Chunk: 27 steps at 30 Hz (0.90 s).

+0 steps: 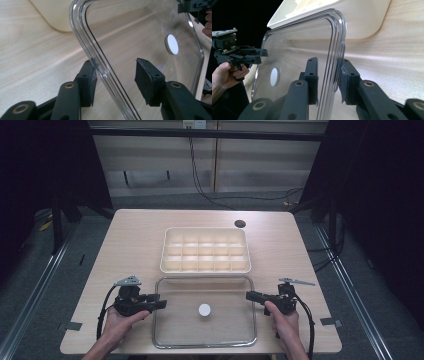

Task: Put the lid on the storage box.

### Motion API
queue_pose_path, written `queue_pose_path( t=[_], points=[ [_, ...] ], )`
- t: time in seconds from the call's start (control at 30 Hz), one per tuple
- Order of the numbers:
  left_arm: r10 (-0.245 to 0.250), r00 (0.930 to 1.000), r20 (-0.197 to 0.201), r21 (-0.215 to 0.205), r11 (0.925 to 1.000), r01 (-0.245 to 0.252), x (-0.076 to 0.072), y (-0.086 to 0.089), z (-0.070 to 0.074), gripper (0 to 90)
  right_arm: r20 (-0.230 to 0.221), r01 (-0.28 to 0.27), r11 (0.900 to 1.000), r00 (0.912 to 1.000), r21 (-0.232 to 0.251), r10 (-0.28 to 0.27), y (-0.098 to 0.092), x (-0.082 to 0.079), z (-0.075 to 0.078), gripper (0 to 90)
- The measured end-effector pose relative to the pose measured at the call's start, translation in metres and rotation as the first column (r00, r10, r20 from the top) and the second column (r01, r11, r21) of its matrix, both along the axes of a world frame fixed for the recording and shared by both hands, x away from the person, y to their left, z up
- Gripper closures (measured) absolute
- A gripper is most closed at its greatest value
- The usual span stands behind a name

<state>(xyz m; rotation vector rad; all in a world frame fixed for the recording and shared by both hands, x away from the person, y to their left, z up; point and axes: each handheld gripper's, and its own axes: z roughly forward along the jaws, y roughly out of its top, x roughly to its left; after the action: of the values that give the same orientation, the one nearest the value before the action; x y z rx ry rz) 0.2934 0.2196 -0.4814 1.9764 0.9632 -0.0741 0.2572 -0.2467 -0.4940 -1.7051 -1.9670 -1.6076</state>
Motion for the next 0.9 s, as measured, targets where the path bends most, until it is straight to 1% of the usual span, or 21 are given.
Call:
queue_pose_path(
  t=[0.03, 0.1, 0.17, 0.23, 0.33, 0.37, 0.43, 0.47, 0.5, 0.53, 0.57, 0.63, 0.7, 0.77, 0.83, 0.9],
  points=[
    [0.001, 1.0, 0.006, -0.005, 1.0, -0.001, 0.0, 0.001, 0.001, 54.1, 0.0, 0.003, 1.0, 1.0, 0.002, -0.003, 0.0, -0.001, 0.002, 71.2],
    [0.0, 0.9999, 0.012, -0.014, 0.9999, 0.0, 0.0, 0.001, 0.003, 55.8, 0.021, 0.016, 1.0, 0.9997, -0.008, -0.016, 0.001, -0.004, 0.006, 71.2],
    [-0.002, 0.9998, 0.022, -0.012, 0.9999, 0.003, -0.001, 0.002, 0.004, 55.9, 0.025, 0.02, 1.0, 0.9995, -0.015, -0.02, 0.002, -0.004, 0.008, 71.1],
    [-0.011, 0.9996, 0.026, -0.019, 0.9998, 0.011, -0.002, 0.002, 0.006, 57.2, 0.038, 0.03, 0.999, 0.9988, -0.021, -0.029, 0.002, -0.005, 0.012, 71.2],
    [-0.009, 0.9994, 0.033, -0.039, 0.9992, 0.01, -0.003, 0.003, 0.009, 58.9, 0.044, 0.038, 0.999, 0.9983, -0.012, -0.037, 0.002, -0.006, 0.014, 71.2],
    [-0.011, 0.999, 0.043, -0.048, 0.9988, 0.013, -0.004, 0.004, 0.011, 60.5, 0.054, 0.047, 0.999, 0.9975, -0.01, -0.047, 0.001, -0.007, 0.016, 71.4],
    [-0.018, 0.9986, 0.049, -0.045, 0.9988, 0.02, -0.004, 0.005, 0.013, 61.1, 0.058, 0.049, 0.999, 0.9972, -0.009, -0.049, 0.001, -0.007, 0.017, 71.4],
    [-0.008, 0.999, 0.044, -0.054, 0.9985, 0.011, -0.004, 0.005, 0.013, 61.7, 0.061, 0.052, 0.999, 0.9968, -0.011, -0.051, 0.001, -0.008, 0.018, 71.4],
    [-0.013, 0.9988, 0.048, -0.058, 0.9982, 0.016, -0.004, 0.005, 0.014, 63.1, 0.069, 0.053, 0.999, 0.9962, -0.009, -0.052, 0.001, -0.009, 0.02, 71.6],
    [-0.016, 0.9981, 0.06, -0.062, 0.9979, 0.02, -0.004, 0.006, 0.016, 63.1, 0.069, 0.053, 0.999, 0.9962, -0.009, -0.052, 0.001, -0.009, 0.02, 71.6],
    [-0.011, 0.9979, 0.063, -0.077, 0.9969, 0.016, -0.005, 0.006, 0.017, 64.0, 0.068, 0.054, 0.998, 0.9963, -0.01, -0.053, 0.001, -0.01, 0.022, 71.6],
    [-0.009, 0.9977, 0.067, -0.096, 0.9952, 0.015, -0.005, 0.008, 0.019, 67.1, 0.085, 0.062, 0.998, 0.9945, -0.009, -0.061, 0.0, -0.011, 0.026, 71.9],
    [-0.011, 0.9976, 0.069, -0.099, 0.9949, 0.018, -0.005, 0.009, 0.022, 67.6, 0.09, 0.063, 0.998, 0.994, -0.011, -0.061, 0.0, -0.011, 0.028, 71.9],
    [0.002, 0.9969, 0.079, -0.109, 0.994, 0.006, -0.007, 0.01, 0.027, 69.4, 0.103, 0.065, 0.998, 0.9927, -0.016, -0.063, 0.001, -0.011, 0.032, 72.0],
    [-0.002, 0.9964, 0.085, -0.105, 0.9944, 0.011, -0.007, 0.01, 0.029, 70.1, 0.104, 0.064, 0.998, 0.9927, -0.014, -0.062, 0.001, -0.011, 0.033, 72.0],
    [0.004, 0.9955, 0.094, -0.103, 0.9947, 0.005, -0.01, 0.011, 0.032, 71.0, 0.113, 0.058, 0.998, 0.992, -0.011, -0.056, 0.002, -0.011, 0.036, 71.9]
  ],
)
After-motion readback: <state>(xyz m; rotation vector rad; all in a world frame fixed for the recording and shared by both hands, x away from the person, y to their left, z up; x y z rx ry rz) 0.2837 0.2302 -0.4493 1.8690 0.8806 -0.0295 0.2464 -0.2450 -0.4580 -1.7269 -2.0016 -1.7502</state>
